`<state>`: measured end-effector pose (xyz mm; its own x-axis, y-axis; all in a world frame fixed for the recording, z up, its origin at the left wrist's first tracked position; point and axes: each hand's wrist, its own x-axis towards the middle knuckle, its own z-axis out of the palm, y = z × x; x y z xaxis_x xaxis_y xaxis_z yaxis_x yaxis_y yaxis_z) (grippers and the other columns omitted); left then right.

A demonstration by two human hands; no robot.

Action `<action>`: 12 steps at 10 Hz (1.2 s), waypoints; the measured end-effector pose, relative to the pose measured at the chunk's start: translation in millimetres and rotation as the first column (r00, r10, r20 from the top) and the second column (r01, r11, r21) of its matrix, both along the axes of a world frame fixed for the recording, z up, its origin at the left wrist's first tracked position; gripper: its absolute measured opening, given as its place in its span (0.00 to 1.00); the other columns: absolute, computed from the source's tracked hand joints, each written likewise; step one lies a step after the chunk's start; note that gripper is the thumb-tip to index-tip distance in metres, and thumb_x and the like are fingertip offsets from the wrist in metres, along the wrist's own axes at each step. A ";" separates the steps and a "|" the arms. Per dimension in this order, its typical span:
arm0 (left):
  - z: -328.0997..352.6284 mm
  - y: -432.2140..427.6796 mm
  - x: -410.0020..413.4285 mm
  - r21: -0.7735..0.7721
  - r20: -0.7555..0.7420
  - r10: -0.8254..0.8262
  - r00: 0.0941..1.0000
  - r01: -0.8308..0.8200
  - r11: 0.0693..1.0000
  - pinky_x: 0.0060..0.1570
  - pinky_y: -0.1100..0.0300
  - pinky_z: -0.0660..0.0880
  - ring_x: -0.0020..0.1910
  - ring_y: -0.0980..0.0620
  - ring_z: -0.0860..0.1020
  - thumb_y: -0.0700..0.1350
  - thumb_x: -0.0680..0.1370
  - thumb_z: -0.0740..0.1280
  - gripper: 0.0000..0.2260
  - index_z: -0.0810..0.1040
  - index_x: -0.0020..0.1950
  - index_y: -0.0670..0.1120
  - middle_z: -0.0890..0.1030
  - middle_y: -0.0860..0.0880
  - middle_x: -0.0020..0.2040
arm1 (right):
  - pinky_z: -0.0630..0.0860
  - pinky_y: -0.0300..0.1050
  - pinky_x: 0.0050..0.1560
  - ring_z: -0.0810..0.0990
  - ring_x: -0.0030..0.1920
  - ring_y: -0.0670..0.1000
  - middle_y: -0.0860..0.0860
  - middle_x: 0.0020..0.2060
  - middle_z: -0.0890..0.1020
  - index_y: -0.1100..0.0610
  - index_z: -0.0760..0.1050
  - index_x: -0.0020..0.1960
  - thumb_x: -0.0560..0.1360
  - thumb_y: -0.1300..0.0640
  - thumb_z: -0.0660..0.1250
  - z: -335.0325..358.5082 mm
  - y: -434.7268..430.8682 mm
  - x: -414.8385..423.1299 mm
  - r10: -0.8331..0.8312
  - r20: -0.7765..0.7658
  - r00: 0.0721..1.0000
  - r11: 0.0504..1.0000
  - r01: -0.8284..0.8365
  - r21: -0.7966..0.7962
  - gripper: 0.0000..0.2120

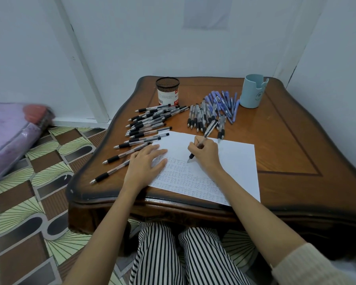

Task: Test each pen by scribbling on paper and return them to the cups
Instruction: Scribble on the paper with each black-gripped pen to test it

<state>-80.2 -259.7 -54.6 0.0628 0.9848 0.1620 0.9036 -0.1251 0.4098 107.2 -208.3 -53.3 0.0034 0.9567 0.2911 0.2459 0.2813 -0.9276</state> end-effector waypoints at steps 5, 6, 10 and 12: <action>2.4 -2.0 0.1 -0.007 0.018 0.002 1.000 -0.002 1.000 0.71 0.48 0.51 0.73 0.54 0.60 0.56 0.80 0.59 0.17 0.69 0.69 0.59 0.66 0.55 0.73 | 0.60 0.40 0.33 0.61 0.28 0.45 0.47 0.23 0.62 0.53 0.58 0.26 0.72 0.67 0.65 -0.7 -0.6 -0.3 -0.034 0.001 0.999 0.999 0.034 0.022 0.23; 2.1 -2.5 0.2 -0.005 0.022 -0.003 1.000 0.003 1.000 0.71 0.49 0.51 0.73 0.54 0.60 0.56 0.80 0.59 0.17 0.69 0.69 0.59 0.65 0.55 0.73 | 0.63 0.37 0.33 0.64 0.27 0.44 0.47 0.23 0.65 0.54 0.61 0.27 0.75 0.62 0.67 1.4 -1.1 2.2 -0.064 -0.023 0.998 0.998 0.064 0.009 0.22; 3.7 -2.0 -0.1 -0.015 0.019 -0.013 1.000 0.013 1.000 0.71 0.51 0.51 0.73 0.56 0.59 0.56 0.80 0.58 0.17 0.68 0.69 0.60 0.64 0.56 0.73 | 0.61 0.33 0.22 0.65 0.22 0.42 0.51 0.30 0.72 0.54 0.74 0.43 0.82 0.55 0.55 8.6 1.7 17.2 0.141 -0.331 0.933 0.947 -0.225 -0.231 0.13; 2.4 -1.1 0.0 -0.019 0.024 -0.010 1.000 0.011 1.000 0.72 0.50 0.51 0.73 0.56 0.59 0.57 0.80 0.58 0.17 0.68 0.69 0.61 0.64 0.57 0.73 | 0.58 0.33 0.20 0.63 0.20 0.42 0.47 0.21 0.69 0.56 0.58 0.72 0.81 0.60 0.56 11.4 1.9 24.1 0.145 -0.463 0.874 0.911 -0.300 -0.282 0.21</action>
